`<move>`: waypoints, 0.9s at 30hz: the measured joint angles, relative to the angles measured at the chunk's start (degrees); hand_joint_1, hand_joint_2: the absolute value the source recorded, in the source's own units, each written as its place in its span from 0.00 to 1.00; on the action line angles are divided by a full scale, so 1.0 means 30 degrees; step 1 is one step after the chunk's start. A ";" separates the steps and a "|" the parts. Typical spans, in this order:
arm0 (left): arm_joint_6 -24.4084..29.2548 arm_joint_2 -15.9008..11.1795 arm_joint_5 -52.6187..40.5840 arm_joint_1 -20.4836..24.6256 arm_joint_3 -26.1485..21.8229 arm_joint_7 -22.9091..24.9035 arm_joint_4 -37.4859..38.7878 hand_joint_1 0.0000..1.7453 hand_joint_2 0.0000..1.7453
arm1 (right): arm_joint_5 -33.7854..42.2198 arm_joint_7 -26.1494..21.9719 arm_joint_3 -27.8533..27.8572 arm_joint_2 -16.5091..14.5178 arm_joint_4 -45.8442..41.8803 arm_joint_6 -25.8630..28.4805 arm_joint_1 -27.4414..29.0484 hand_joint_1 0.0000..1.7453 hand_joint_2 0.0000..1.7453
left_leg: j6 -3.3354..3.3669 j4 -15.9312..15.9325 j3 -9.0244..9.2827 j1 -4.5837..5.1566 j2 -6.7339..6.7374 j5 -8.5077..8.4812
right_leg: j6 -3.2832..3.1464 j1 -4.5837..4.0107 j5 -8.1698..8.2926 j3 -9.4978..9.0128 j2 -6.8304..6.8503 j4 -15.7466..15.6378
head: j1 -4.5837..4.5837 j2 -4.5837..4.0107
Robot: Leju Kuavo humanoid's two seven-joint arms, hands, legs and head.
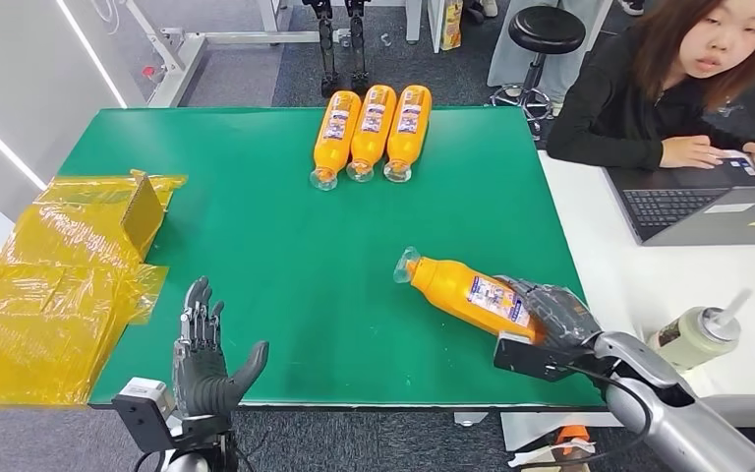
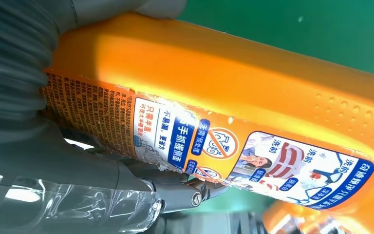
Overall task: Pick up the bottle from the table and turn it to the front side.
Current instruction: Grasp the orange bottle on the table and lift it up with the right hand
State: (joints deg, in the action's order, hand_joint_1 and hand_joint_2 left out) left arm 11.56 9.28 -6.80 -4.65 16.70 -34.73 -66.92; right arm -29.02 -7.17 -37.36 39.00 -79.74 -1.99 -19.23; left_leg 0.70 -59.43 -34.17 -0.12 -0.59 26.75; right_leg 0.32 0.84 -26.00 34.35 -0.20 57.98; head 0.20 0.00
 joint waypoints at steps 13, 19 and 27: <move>-0.1919 0.0038 0.1340 0.0982 -0.1135 0.0295 0.0388 0.00 1.00 | -0.0613 -0.1152 0.2883 -0.0279 -0.2905 0.0078 0.1733 1.00 1.00 | -0.0001 0.0003 -0.0011 0.0000 0.0005 -0.0004 | -0.0001 0.0006 0.0001 0.0001 -0.0003 0.0006 | 0.0002 0.0000; -0.6846 0.0140 0.5750 0.2005 -0.1408 0.1187 0.2247 0.00 1.00 | -0.1787 -0.1789 0.2623 -0.2259 -0.2821 0.0808 0.1435 1.00 1.00 | -0.0008 0.0005 -0.0002 -0.0006 0.0010 -0.0009 | -0.0004 -0.0004 0.0000 0.0003 -0.0005 0.0018 | -0.0002 0.0000; -0.8982 0.0569 0.8568 0.2293 -0.1119 0.2272 0.3246 0.00 1.00 | -0.2185 -0.2603 0.1291 -0.5325 -0.1633 0.1510 0.0953 1.00 1.00 | -0.0010 0.0012 -0.0014 -0.0030 0.0022 -0.0008 | -0.0014 -0.0008 -0.0007 0.0018 -0.0014 0.0024 | -0.0002 0.0000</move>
State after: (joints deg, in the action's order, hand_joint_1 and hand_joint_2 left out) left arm -15.39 10.98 18.91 2.23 13.35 -27.92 -57.18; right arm -35.57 -14.98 -33.49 23.03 -84.64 2.54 -16.38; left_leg 0.67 -59.40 -34.21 -0.21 -0.52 26.72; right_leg 0.27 0.82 -26.02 34.40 -0.24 58.05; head 0.20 0.00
